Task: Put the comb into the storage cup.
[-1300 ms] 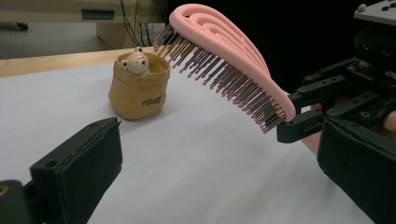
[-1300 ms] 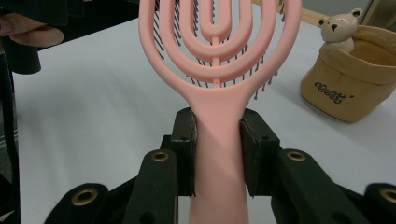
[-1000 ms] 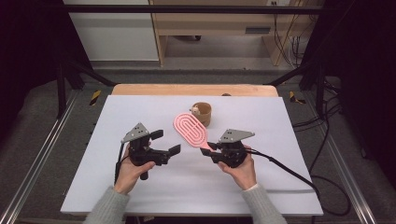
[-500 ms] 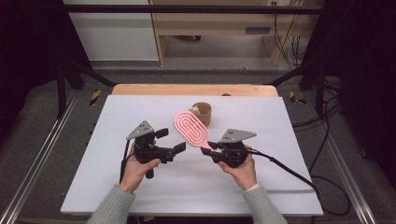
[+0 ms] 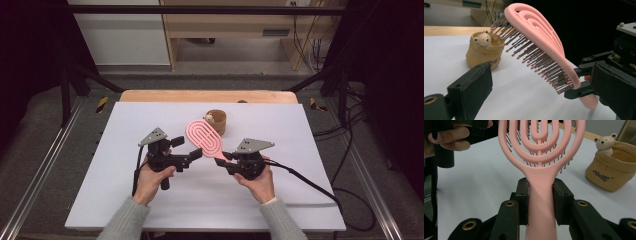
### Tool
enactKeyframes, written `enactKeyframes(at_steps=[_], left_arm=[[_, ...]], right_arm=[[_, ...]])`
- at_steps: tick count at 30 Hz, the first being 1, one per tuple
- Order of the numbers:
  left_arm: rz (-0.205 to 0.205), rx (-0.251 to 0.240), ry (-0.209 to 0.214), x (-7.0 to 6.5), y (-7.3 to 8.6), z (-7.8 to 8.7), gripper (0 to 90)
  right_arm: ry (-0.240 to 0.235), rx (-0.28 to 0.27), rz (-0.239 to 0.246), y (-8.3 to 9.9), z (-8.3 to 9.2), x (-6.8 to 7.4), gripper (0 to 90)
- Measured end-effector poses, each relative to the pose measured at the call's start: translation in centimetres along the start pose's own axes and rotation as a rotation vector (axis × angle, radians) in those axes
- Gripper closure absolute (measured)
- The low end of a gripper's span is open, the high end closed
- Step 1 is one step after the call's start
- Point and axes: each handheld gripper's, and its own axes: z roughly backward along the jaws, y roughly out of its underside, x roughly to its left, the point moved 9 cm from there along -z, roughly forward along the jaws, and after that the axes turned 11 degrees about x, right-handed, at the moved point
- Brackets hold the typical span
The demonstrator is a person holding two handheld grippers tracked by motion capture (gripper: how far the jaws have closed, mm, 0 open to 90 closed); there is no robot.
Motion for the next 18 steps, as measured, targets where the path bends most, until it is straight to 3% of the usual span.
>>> enactKeyframes(at_steps=[18], left_arm=[[0.024,-0.022,-0.029,-0.29,-0.88,-1.1,26.6]], right_arm=[[-0.012,-0.004,0.012,-0.02,-0.03,0.2,69.8]])
